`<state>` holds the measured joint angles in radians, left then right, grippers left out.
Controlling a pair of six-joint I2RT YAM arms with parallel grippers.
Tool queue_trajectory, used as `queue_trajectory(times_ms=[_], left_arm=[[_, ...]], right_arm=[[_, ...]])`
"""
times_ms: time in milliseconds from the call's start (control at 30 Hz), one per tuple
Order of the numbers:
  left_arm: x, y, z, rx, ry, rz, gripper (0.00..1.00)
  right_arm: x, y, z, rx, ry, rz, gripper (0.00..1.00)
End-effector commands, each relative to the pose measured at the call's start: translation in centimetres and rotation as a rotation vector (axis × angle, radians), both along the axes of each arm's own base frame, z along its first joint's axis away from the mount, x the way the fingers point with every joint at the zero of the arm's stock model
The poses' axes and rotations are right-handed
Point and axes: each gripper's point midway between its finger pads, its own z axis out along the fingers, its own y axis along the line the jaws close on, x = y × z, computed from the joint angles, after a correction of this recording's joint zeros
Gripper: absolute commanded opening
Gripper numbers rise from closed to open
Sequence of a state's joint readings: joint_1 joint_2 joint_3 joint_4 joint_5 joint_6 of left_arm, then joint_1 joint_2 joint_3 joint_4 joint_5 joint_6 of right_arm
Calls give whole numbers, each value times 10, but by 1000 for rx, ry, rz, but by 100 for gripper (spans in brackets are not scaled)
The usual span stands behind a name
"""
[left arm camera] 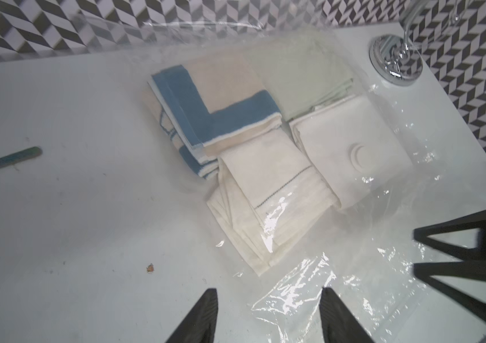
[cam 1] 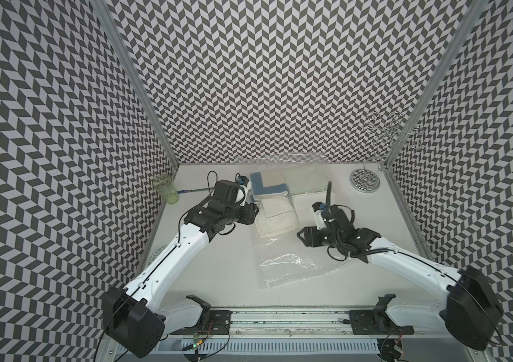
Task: Place the folded towel into the vacuum bag
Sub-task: Adjust the vacuum bag at the center of the board, then reset both arms
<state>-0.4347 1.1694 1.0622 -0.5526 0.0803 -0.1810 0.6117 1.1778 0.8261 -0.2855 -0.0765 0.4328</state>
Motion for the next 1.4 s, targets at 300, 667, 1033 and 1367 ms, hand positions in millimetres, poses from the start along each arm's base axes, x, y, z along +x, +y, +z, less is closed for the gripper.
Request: queue_trajectory(times_ms=[300,667,1033,1367], left_arm=[[42,151,7,104,-603,638,72],[68,184,-73,63,-564,602,78],[53,181,-86,29,-710,527,99],[55,178,-89,113,-688,592,99]], right_arm=[[47,-221,39,-339,-713,-670,92],[81,-223,-11,-298,-756,-637,100],[90,-233,-29,-274,-715,-661,99],[85,-233,-22,-260,-771,-668,99]])
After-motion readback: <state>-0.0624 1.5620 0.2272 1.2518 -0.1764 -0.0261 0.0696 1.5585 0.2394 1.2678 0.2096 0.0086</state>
